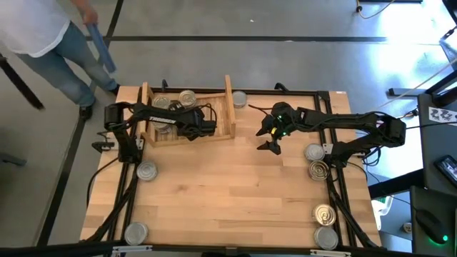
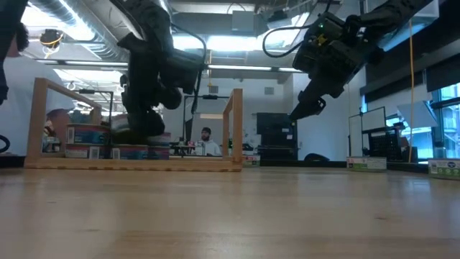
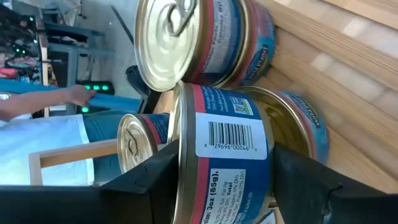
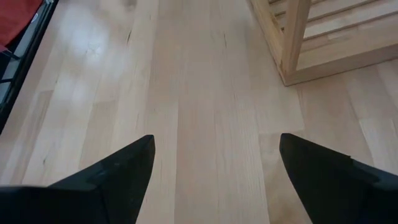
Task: Stack canned seafood by type on shelf
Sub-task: Stack the blue tuna can on top of the other blue tuna can, then move the green tuna can from the top right to the center
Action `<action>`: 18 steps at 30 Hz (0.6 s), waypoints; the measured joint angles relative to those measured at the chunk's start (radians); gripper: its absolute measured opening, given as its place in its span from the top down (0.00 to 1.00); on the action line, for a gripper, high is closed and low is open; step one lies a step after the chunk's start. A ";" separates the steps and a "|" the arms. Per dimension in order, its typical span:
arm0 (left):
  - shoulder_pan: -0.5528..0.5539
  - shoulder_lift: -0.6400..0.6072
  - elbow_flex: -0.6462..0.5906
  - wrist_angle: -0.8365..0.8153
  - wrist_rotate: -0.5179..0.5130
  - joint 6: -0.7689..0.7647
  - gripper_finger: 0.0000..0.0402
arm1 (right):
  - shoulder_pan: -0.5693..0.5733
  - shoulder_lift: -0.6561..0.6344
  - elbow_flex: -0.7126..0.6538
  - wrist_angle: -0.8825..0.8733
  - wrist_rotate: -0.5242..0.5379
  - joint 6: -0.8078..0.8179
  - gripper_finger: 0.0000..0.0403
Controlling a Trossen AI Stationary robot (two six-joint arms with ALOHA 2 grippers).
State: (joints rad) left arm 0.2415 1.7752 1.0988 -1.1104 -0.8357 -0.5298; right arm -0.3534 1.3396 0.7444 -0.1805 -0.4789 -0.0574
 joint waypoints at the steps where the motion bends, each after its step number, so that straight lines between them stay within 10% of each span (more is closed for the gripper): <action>1: -0.002 0.000 0.000 0.000 0.006 0.006 0.46 | 0.000 0.000 0.000 0.000 0.000 0.000 0.14; 18: -0.037 -0.010 0.055 -0.032 0.072 0.065 0.31 | 0.000 0.000 0.000 0.011 0.000 0.000 0.14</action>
State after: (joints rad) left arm 0.2049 1.7656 1.1538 -1.1428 -0.7639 -0.4650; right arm -0.3534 1.3396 0.7444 -0.1695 -0.4789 -0.0578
